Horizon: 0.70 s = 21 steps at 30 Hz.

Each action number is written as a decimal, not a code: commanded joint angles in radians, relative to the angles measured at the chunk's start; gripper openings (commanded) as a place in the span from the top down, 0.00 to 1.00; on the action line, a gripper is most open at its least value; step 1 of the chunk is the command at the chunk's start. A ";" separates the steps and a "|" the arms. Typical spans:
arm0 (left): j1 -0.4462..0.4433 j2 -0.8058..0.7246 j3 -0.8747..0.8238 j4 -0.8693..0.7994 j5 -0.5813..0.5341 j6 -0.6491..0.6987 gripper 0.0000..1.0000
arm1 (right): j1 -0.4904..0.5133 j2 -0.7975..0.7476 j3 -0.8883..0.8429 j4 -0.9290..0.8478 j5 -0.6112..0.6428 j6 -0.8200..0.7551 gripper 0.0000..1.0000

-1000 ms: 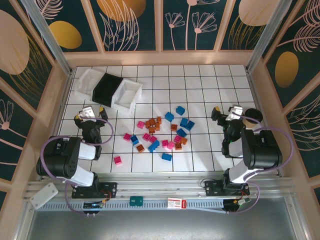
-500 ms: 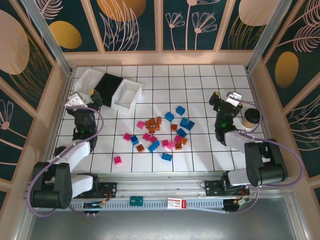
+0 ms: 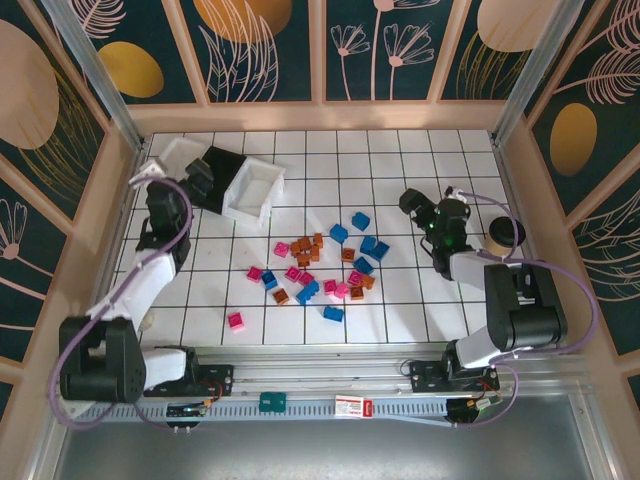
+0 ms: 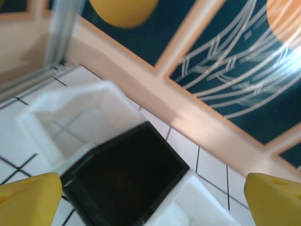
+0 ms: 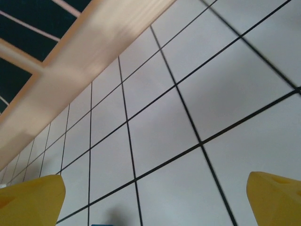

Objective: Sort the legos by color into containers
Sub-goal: Move the container to the top-center of the table.

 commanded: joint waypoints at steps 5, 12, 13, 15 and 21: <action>-0.035 0.330 0.315 -0.303 0.223 0.205 0.07 | 0.022 -0.002 0.038 -0.070 -0.115 -0.066 0.01; -0.085 0.526 0.477 -0.424 0.147 0.319 0.12 | 0.026 -0.003 0.042 -0.114 -0.129 -0.082 0.02; -0.086 0.543 0.490 -0.433 0.137 0.323 0.12 | 0.026 -0.003 0.042 -0.116 -0.129 -0.084 0.02; -0.096 0.585 0.529 -0.464 0.099 0.342 0.15 | 0.026 -0.008 0.040 -0.120 -0.129 -0.087 0.01; -0.120 0.690 0.615 -0.529 -0.002 0.379 0.23 | 0.025 -0.024 0.044 -0.138 -0.131 -0.092 0.02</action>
